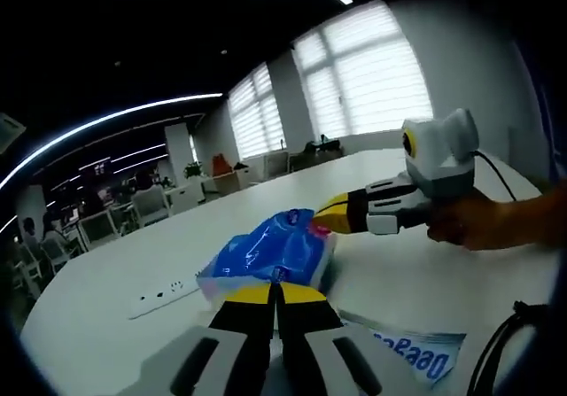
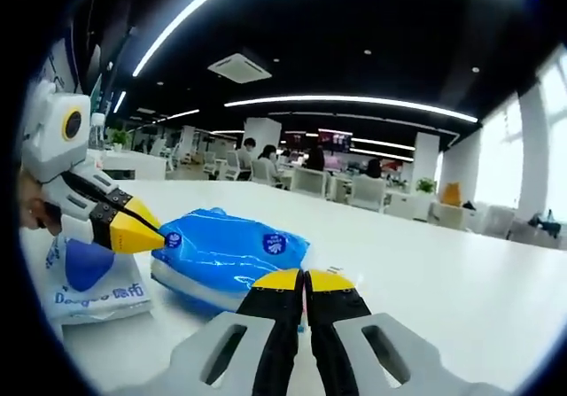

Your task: Arrange the tabletop items into an orderly group along one side of the table until the central work area is clear of visible clutter.

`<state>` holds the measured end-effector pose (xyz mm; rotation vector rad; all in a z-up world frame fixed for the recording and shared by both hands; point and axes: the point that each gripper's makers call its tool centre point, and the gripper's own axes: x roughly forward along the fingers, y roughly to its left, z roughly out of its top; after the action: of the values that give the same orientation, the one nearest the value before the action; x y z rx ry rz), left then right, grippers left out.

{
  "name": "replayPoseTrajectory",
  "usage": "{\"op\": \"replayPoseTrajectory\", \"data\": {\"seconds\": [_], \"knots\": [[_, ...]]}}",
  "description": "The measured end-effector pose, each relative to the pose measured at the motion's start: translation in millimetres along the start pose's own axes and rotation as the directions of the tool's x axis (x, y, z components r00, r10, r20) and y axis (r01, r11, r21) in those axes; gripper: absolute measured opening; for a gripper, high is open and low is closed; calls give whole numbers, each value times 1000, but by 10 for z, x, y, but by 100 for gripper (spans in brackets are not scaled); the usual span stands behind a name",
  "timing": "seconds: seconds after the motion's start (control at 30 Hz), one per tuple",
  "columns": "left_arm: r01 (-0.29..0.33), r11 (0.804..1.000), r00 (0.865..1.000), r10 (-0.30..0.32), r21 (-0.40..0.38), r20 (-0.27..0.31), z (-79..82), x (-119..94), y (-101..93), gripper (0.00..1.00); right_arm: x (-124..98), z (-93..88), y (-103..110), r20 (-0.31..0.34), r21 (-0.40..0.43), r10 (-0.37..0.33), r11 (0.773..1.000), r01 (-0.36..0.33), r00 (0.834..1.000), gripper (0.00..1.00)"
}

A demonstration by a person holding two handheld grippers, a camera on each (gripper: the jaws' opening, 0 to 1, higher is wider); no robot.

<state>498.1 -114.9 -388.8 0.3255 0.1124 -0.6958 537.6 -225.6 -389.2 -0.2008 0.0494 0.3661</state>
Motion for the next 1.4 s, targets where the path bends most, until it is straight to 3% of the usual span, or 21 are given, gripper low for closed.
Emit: {"op": "replayPoseTrajectory", "data": {"seconds": [0.27, 0.57, 0.7, 1.4], "knots": [[-2, 1000, 999, 2, 26, 34, 128, -52, -111, 0, -165, 174, -83, 41, -45, -43, 998, 45, 998, 0], [-4, 999, 998, 2, 36, 56, 211, -99, -123, 0, -260, 219, -112, 50, -53, -56, 997, 59, 997, 0], [1, 998, 997, -7, 66, 80, 321, -148, -197, 0, -361, 290, -147, 67, -64, -76, 995, 81, 995, 0], [62, 996, 993, -67, 57, 100, 491, -236, -460, 0, -822, 424, -231, 61, -91, -102, 990, 107, 993, 0]]}}
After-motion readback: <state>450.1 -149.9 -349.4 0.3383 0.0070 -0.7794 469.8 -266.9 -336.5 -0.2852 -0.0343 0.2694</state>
